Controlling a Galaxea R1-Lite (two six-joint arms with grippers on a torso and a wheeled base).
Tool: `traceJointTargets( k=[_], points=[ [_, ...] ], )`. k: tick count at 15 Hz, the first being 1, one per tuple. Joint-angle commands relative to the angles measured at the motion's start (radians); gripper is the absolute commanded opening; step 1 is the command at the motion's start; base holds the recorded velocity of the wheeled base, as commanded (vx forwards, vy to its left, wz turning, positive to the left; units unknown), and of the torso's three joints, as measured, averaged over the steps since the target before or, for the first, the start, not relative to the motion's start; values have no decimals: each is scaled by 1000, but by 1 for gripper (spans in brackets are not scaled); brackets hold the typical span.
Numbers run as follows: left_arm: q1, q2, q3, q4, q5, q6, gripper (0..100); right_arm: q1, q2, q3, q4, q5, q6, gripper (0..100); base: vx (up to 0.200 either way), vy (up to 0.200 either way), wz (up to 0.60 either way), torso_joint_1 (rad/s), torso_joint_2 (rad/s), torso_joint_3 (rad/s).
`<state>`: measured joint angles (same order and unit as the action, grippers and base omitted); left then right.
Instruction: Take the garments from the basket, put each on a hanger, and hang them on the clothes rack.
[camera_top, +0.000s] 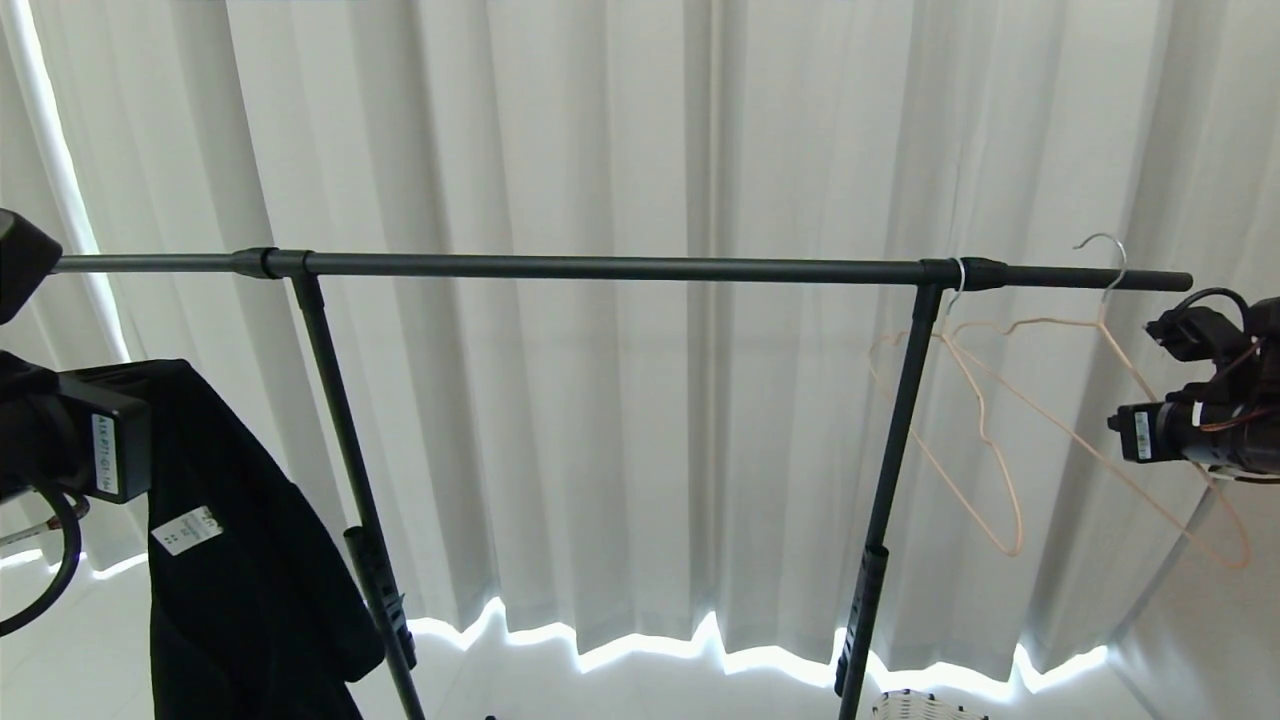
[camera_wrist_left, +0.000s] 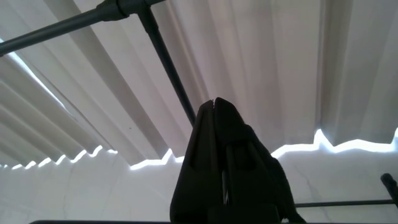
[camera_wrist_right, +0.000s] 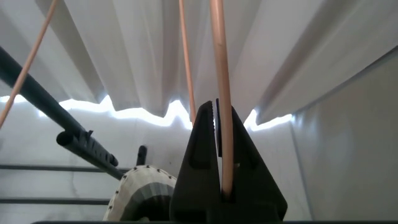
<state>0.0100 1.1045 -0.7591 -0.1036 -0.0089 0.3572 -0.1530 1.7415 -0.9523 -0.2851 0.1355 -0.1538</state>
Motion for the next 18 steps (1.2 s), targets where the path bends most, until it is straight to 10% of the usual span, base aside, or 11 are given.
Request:
traceJointTargets(
  k=[1, 9, 13, 18],
  points=[
    [1, -5, 0, -1, 0, 0, 0, 4, -60, 24, 1, -2, -1, 0, 0, 0, 0, 0, 0, 0],
    [1, 35, 1, -145, 3, 9, 0, 20, -313, 225, 18, -47, -6, 0, 0, 0, 0, 0, 0, 0],
    [19, 69, 14, -148, 4, 11, 0, 50, -473, 261, 187, -231, -15, 0, -50, 0, 0, -1, -1, -2],
    [21, 72, 18, -166, 4, 9, 0, 53, -597, 265, 279, -283, -15, 0, -200, 0, 0, 0, 2, 2]
  ],
)
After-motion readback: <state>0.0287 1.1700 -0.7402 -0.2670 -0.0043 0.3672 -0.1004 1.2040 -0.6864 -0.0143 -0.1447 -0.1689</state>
